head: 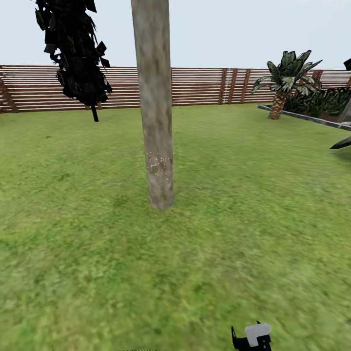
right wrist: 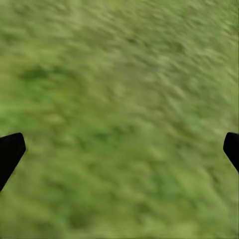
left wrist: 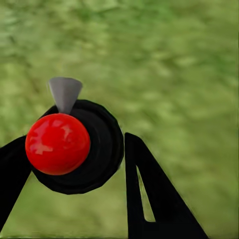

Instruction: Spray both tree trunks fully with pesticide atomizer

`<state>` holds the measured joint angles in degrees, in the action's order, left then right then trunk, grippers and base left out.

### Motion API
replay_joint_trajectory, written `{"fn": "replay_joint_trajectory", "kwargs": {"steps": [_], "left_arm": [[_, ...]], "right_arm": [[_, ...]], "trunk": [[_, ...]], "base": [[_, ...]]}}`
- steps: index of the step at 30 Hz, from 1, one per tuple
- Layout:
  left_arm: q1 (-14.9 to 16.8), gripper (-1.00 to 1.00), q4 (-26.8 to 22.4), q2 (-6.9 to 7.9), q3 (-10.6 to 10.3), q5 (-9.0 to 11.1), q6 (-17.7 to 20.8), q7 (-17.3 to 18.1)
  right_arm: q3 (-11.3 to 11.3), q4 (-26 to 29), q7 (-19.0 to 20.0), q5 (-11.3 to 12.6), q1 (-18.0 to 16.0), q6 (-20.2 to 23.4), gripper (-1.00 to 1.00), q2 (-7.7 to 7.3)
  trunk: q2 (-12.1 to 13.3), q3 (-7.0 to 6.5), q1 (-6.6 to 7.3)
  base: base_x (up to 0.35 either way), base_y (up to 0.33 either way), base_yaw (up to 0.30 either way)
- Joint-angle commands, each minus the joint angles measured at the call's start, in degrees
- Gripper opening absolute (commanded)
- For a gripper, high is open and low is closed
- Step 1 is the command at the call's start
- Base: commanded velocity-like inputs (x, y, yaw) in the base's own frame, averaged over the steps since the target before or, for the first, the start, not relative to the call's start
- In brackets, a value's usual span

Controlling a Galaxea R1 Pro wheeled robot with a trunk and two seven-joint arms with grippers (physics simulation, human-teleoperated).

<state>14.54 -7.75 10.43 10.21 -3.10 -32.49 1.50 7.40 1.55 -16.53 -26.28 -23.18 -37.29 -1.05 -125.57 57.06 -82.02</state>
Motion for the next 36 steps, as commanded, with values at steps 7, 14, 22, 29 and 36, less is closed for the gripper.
{"fn": "replay_joint_trajectory", "kwargs": {"steps": [7, 14, 22, 29, 36], "left_arm": [[0.05, -1.0, -0.24, -0.4, 0.51, -0.3, -0.2, -0.34], [0.05, -1.0, -0.24, -0.41, 0.74, 0.09, -0.2, -0.43], [0.05, -1.0, -0.16, -0.45, 0.87, 0.19, -0.2, -0.45], [0.05, -1.0, -0.16, -0.47, 0.87, 0.15, -0.2, -0.45], [0.05, -1.0, -0.16, -0.49, 0.87, 0.11, -0.2, -0.45]], "right_arm": [[0.39, -0.05, -0.26, -0.64, 0.0, -0.15, 1.0, 0.05], [0.36, -0.04, -0.26, -0.63, -0.02, -0.15, 1.0, 0.08], [0.35, -0.05, -0.26, -0.66, -0.01, -0.15, 1.0, 0.08], [0.33, -0.05, -0.26, -0.68, -0.02, -0.15, 1.0, 0.08], [0.33, -0.05, -0.26, -0.7, -0.01, -0.12, 1.0, 0.16]], "trunk": [[-0.02, 0.04, 0.01], [-0.02, 0.04, 0.01], [-0.02, 0.04, 0.01], [-0.02, 0.04, 0.01], [-0.02, 0.04, 0.01]], "base": [[0.0, 0.0, 0.285], [-0.014, 0.04, 0.285], [-0.176, 0.263, 0.285], [-0.149, 0.151, 0.285], [-0.003, 0.003, 0.285]]}}
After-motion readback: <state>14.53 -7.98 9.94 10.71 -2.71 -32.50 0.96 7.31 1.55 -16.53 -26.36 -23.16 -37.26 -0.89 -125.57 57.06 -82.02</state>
